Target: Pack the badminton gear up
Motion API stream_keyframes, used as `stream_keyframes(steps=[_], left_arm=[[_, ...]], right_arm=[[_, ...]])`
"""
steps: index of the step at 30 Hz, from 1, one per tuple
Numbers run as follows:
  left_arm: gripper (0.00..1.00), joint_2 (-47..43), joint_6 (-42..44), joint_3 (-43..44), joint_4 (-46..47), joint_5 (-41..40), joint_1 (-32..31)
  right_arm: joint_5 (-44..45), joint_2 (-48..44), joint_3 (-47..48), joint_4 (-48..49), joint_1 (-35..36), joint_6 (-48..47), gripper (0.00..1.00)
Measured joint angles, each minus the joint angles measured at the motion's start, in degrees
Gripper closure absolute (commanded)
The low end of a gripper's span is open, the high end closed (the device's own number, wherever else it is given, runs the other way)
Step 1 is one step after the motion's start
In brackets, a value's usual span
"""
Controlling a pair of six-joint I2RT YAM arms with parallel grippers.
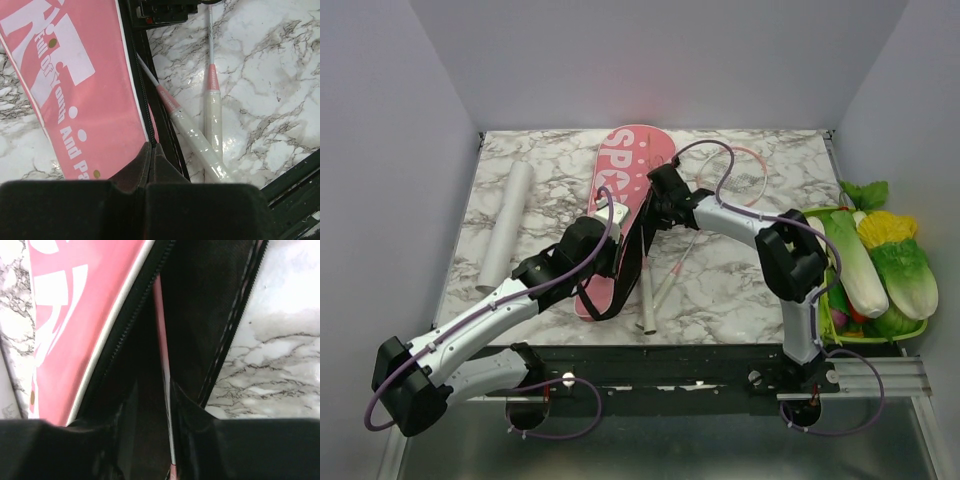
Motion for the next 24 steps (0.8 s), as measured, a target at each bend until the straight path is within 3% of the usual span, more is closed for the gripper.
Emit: stream_keyframes(steps=[5,16,24], left_arm=[[1.0,0.2,0.0,0.0,0.02,0.15,0.0],[1.0,2.16,0.0,0.0,-0.04,0.61,0.0],[1.0,2.36,-0.48,0.0,0.02,0.61,-0.02]], right_arm=[[-0.94,-5.29,-5.7,1.75,0.0,-1.7,0.48],[-5.11,-31.15,-21.03,-1.75,0.0,-8.46,0.47],[-14.05,-34.64,-32.63,-2.97,1.49,-10.03,0.48]])
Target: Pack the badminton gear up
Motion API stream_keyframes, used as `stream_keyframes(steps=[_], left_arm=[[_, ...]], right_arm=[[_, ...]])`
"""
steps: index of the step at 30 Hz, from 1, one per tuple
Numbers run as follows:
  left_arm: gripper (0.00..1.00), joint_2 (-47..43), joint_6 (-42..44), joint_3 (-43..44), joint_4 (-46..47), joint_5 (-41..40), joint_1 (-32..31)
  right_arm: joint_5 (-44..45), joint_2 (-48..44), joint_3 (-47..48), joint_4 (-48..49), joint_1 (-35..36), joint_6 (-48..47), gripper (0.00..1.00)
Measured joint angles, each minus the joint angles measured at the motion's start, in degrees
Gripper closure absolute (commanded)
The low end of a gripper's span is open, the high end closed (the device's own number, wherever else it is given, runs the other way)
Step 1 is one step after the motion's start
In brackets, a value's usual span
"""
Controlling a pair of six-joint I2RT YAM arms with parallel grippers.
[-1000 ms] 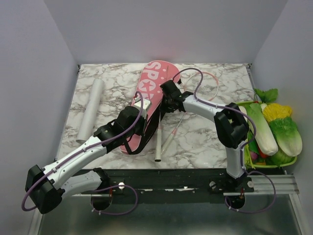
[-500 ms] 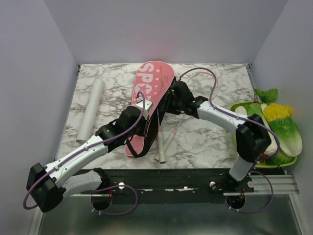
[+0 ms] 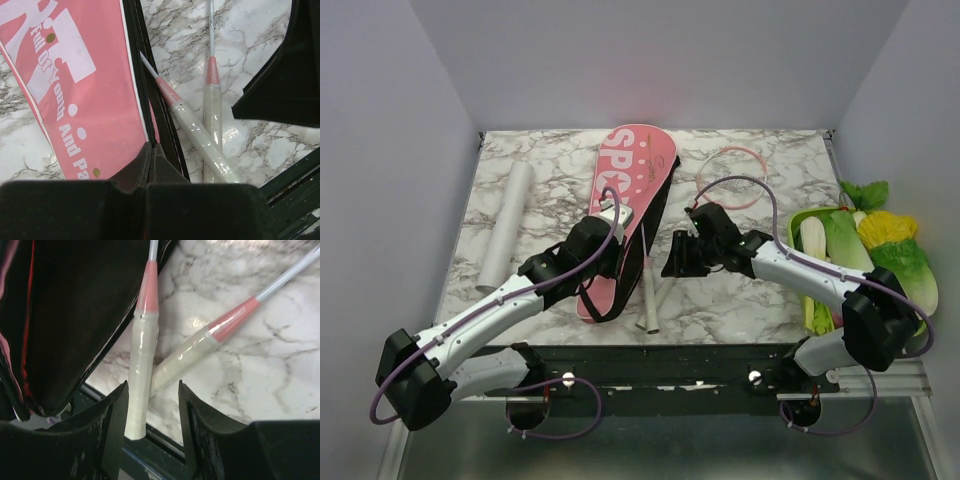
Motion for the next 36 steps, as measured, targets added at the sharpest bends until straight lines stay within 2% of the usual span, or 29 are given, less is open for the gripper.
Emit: stream_keyframes(steps=[8,15,24,32,36], left_arm=[[1.0,1.01,-2.49,-0.02,0.31,-0.94,-0.33],[1.0,0.5,-5.44,-0.13,0.5,-4.31,-0.37],[1.0,-0.24,-11.06,-4.87,4.39,-5.4,-0.37],[1.0,0.42,-13.88,-5.44,7.61,-5.4,-0.48],[1.0,0.57,-14.49,-5.46,8.55,-5.38,-0.48]], right_arm=[[-5.53,1.14,-1.57,3.21,1.79,0.15,0.48],[-7.63,5.62,-3.74,7.98,1.86,0.94,0.48],[-10.84,9.75,-5.92,14.8,1.99,2.6,0.48],[-12.02,11.5,-6.29,18.93,2.03,3.41,0.48],[-12.52,13.88,-6.29,22.03,2.34,4.17,0.52]])
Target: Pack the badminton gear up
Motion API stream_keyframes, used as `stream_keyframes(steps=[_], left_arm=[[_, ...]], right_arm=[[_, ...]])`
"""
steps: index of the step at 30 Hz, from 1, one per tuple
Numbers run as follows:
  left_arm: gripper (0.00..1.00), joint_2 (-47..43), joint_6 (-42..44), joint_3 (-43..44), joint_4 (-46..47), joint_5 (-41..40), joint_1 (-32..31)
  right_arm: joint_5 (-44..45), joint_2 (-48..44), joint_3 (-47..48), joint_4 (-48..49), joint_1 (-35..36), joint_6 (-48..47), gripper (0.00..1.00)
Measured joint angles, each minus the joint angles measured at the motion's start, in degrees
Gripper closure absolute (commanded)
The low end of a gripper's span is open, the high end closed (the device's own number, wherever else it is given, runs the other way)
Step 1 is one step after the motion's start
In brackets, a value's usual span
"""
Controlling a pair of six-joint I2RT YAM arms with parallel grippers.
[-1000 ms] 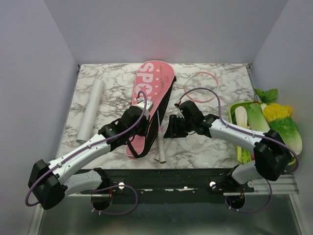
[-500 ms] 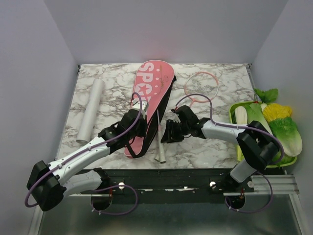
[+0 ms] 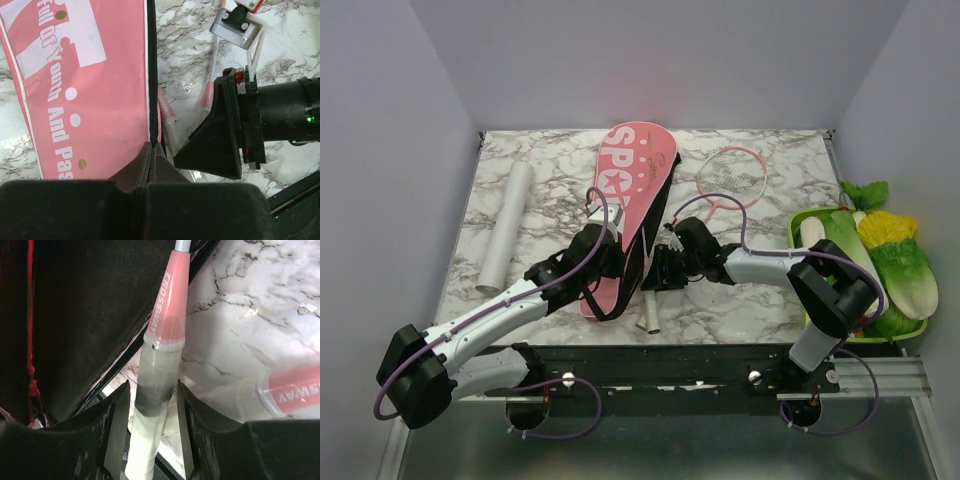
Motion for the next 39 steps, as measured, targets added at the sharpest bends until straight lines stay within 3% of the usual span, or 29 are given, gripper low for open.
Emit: stream_keyframes(steps=[7,16,24,30,36,37,39], left_arm=[[1.0,0.11,-0.42,-0.46,0.39,0.02,0.0],[1.0,-0.22,-1.88,-5.4,3.58,0.02,-1.49],[1.0,-0.81,-5.79,-9.84,6.69,-0.09,-4.55],[1.0,-2.12,-7.93,-9.94,9.25,-0.44,-4.76],[1.0,-1.81,-9.27,-9.94,11.89,-1.31,-4.74],[1.0,-1.6,-9.44,-9.99,12.33,-1.33,-4.74],[1.0,-0.94,-9.66,-10.14,13.44,-1.33,-4.74]], right_arm=[[-0.57,1.97,-0.2,2.34,0.33,3.13,0.92],[-0.35,1.97,0.31,2.45,0.42,5.64,0.99],[0.48,2.78,4.74,3.37,0.44,11.3,0.99],[-0.28,7.93,4.94,11.41,1.16,15.06,0.96],[-1.25,10.71,3.52,20.48,1.16,18.23,0.71],[-1.25,10.71,3.34,21.09,1.11,18.36,0.63],[-1.2,10.69,3.34,21.35,1.09,18.21,0.59]])
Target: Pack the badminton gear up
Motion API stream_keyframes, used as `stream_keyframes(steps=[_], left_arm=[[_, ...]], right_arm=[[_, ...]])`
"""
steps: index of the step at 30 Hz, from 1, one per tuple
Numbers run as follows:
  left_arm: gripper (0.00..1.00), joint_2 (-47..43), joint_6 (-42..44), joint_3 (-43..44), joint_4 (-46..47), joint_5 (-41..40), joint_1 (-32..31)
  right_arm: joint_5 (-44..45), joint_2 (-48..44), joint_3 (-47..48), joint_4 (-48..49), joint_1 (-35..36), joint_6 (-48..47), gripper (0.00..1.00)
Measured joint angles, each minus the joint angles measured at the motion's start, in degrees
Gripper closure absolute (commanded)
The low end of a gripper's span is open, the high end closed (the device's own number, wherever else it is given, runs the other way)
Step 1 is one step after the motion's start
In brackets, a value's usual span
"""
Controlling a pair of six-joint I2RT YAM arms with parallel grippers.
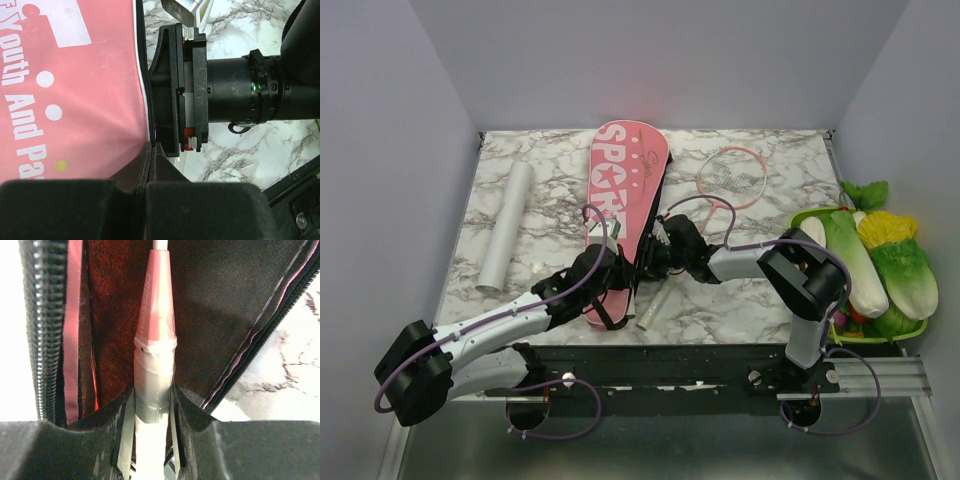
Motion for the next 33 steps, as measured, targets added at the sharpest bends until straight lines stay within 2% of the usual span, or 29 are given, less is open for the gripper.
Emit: stream_keyframes(steps=[4,13,15,20,33], left_arm=[[1.0,0.42,-0.24,-0.79,1.46,-0.24,-0.02],[1.0,0.42,-0.17,-2.49,2.93,-0.22,-0.15],[1.0,0.42,0.11,-2.58,2.93,-0.24,-0.22],[1.0,0.39,0.52,-2.86,2.99,-0.31,-0.26],[1.0,0.35,1.53,-3.17,3.04,-0.31,-0.24]], right_arm=[[0.81,-0.66,-0.07,-2.47,-0.07,-2.01,0.5],[6.08,-6.91,-1.92,-8.83,-0.35,-7.04,0.48],[7.82,-9.16,-2.97,-10.84,-0.35,-7.93,0.48],[10.12,-13.16,-4.98,-13.75,-0.35,-9.68,0.62],[5.57,-11.69,-7.34,-9.05,-0.28,-9.44,0.64]])
